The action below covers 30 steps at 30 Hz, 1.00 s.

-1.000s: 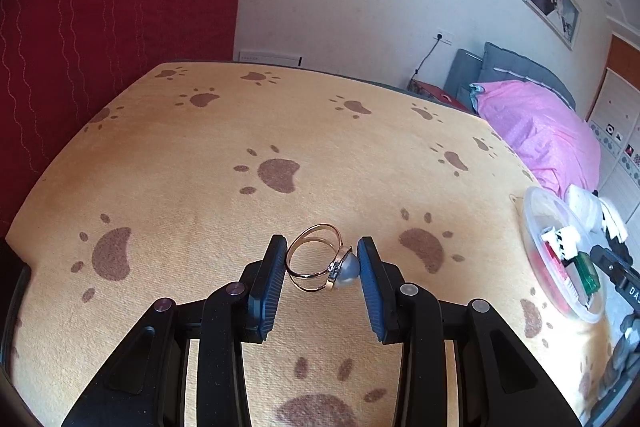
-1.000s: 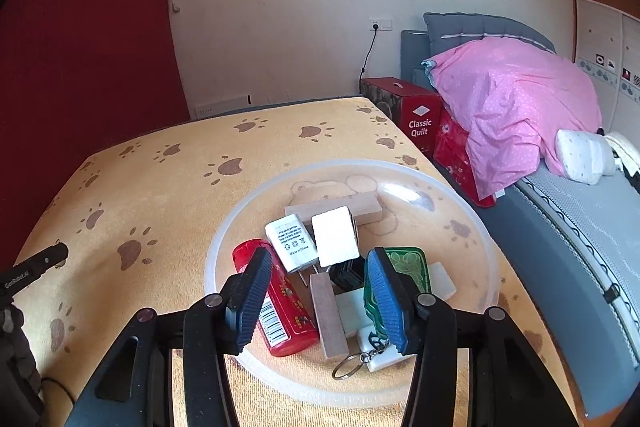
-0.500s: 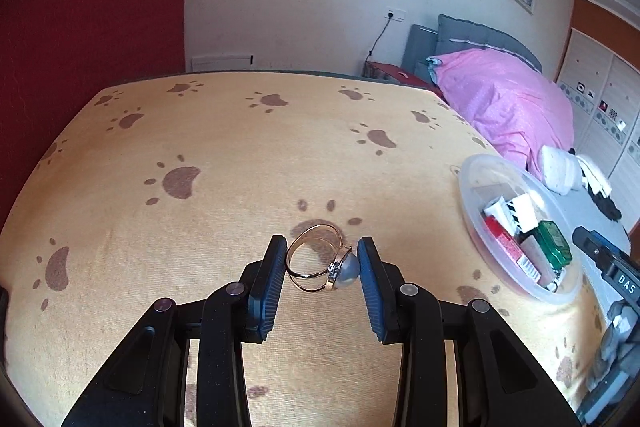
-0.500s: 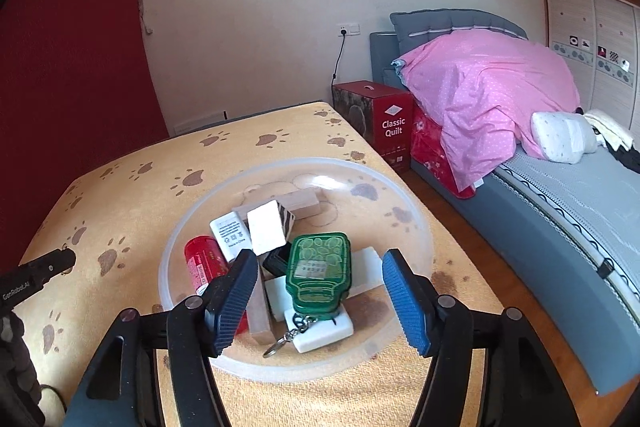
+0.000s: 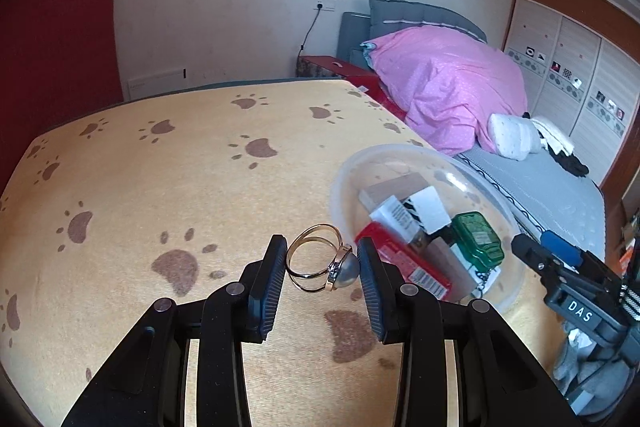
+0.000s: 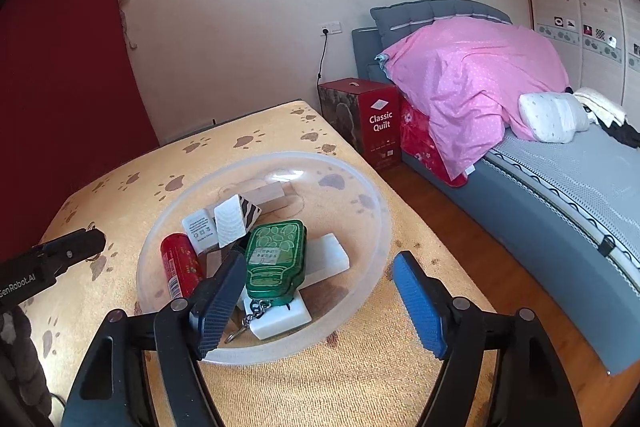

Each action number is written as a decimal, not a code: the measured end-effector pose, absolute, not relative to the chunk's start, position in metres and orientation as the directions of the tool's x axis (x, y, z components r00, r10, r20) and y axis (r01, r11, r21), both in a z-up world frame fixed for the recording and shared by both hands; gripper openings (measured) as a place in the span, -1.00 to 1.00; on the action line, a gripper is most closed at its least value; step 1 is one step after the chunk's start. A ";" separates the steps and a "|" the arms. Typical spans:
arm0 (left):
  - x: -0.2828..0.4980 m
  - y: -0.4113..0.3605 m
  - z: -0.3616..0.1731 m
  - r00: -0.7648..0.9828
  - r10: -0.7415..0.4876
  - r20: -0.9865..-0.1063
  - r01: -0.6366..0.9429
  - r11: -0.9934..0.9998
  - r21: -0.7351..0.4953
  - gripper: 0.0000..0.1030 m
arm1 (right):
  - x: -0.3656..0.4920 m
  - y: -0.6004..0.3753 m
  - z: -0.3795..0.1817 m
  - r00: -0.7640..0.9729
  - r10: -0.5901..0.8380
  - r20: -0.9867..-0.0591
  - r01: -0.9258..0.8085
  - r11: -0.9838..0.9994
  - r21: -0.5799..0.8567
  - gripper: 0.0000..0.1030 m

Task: Organize rigid objects
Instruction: 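Carry the gold pearl ring into the clear bowl and open the left gripper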

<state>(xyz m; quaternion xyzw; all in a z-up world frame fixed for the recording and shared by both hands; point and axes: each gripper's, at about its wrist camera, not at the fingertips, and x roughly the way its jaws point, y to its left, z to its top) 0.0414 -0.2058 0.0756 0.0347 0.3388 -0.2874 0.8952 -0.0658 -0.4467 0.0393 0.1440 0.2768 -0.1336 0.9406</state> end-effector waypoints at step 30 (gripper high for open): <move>0.041 -0.249 0.056 0.546 -0.527 -0.652 0.592 0.793 -0.145 0.06 | -0.075 -0.450 0.033 0.809 -0.130 -0.573 0.309 0.924 0.227 0.70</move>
